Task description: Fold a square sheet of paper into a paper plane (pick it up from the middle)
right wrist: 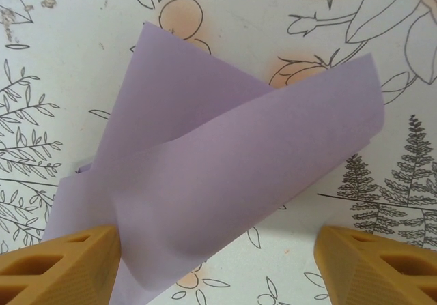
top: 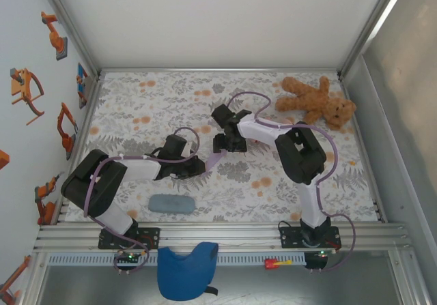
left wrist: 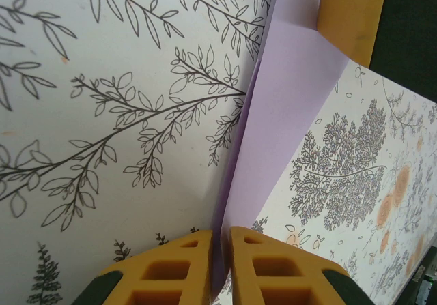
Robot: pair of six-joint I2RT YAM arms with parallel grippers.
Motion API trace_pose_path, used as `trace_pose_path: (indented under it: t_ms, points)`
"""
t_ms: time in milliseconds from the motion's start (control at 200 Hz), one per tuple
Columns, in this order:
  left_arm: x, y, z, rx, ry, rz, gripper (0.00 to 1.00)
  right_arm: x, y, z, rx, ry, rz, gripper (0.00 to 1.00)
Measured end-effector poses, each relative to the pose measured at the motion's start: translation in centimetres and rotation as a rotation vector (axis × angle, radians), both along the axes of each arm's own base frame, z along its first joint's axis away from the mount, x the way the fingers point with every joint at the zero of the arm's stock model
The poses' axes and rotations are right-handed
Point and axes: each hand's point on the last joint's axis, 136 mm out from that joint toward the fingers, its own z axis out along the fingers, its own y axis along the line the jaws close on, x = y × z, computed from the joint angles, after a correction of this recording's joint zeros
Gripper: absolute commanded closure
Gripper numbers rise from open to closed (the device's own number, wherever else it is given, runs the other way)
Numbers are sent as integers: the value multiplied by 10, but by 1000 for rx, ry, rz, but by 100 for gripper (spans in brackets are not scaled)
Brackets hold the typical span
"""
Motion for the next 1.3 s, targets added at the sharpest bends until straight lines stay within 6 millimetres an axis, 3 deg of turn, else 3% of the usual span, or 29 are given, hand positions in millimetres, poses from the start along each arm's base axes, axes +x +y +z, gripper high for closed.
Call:
trace_pose_path:
  t_ms: [160, 295, 461, 551, 636, 962, 1302]
  points:
    - [0, 0, 0, 3, 0, 2, 85, 0, 0, -1, -13, 11, -1, 24]
    - [0, 4, 3, 21, -4, 11, 79, 0, 0, -1, -21, 16, 0, 24]
    - [5, 13, 33, 32, -83, 46, 76, 0, -1, -2, -26, 20, 0, 24]
    - [12, 9, 52, -1, -130, 51, 79, 0, -1, -2, -26, 21, -1, 23]
    - [17, 1, 59, -35, -139, 43, 84, 0, -1, -2, -26, 21, -1, 24]
    - [27, -26, 40, -88, -46, 10, 92, 0, 0, -2, -22, 25, -14, 23]
    - [29, -28, 10, -42, 34, 27, 96, 0, 0, -2, -18, 22, -17, 24]
